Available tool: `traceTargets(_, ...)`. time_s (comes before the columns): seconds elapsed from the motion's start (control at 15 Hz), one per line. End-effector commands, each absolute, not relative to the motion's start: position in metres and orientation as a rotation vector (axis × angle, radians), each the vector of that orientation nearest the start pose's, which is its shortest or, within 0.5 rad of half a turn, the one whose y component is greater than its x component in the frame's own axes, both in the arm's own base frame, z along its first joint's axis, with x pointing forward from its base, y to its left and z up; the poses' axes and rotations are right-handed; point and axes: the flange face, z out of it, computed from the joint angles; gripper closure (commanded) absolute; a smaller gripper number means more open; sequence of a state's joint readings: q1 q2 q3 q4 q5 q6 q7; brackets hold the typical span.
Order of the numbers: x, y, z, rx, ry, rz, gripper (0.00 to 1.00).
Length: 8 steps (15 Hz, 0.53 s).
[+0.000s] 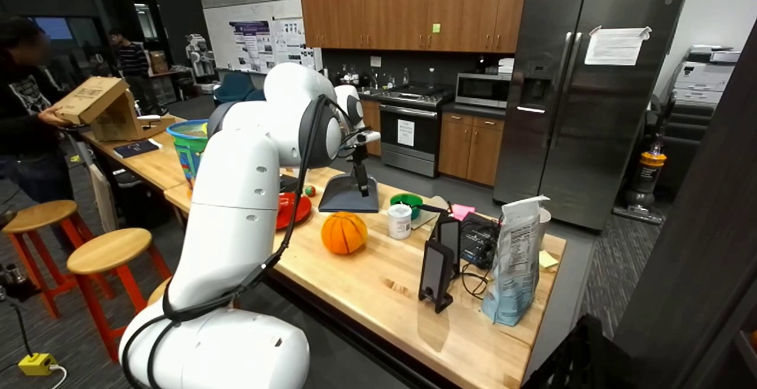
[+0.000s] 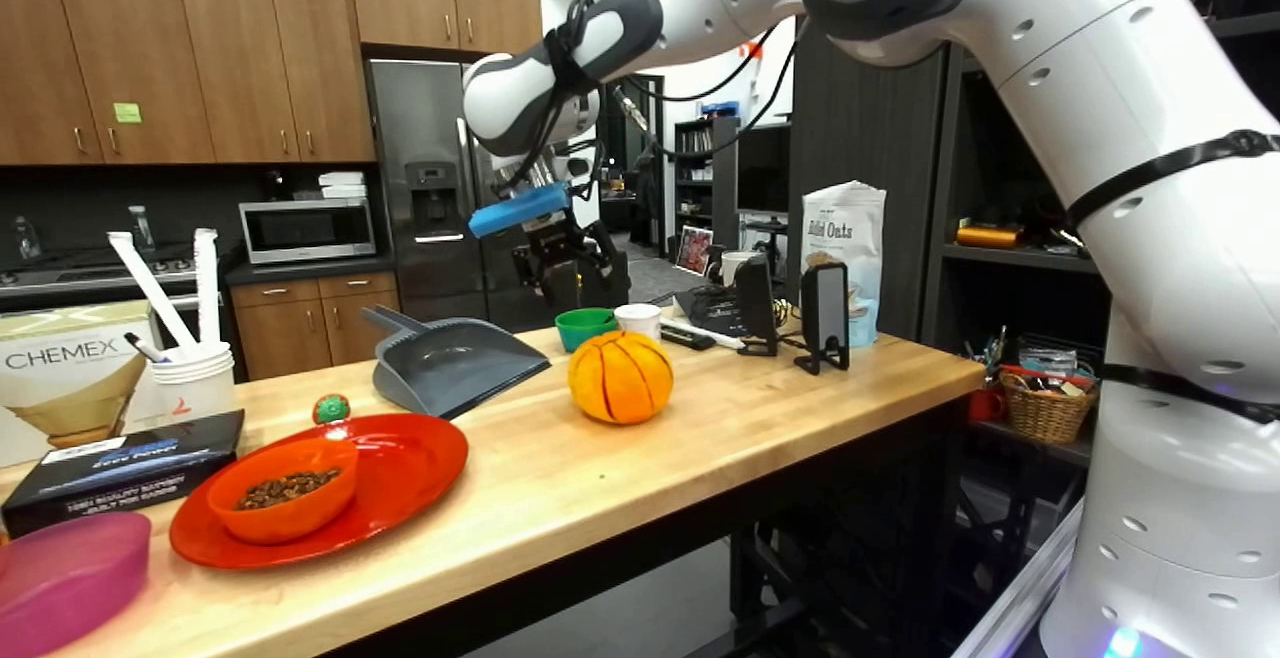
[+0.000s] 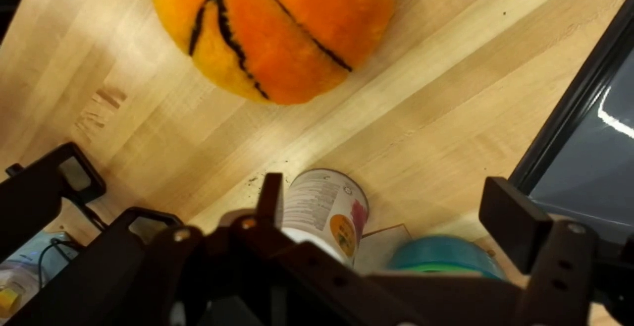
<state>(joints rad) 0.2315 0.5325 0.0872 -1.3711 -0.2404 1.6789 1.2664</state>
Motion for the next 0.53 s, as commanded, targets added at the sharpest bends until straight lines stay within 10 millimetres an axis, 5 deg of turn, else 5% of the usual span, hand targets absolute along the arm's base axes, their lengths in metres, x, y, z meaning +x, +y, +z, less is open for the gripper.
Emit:
traceTargets(0.0, 0.66, 0.182, 0.395, -3.09, 1.497, 0.037, 0.0)
traceTargets(0.47, 0.658, 0.143, 0.447, -2.922, 1.57, -0.042, 0.0)
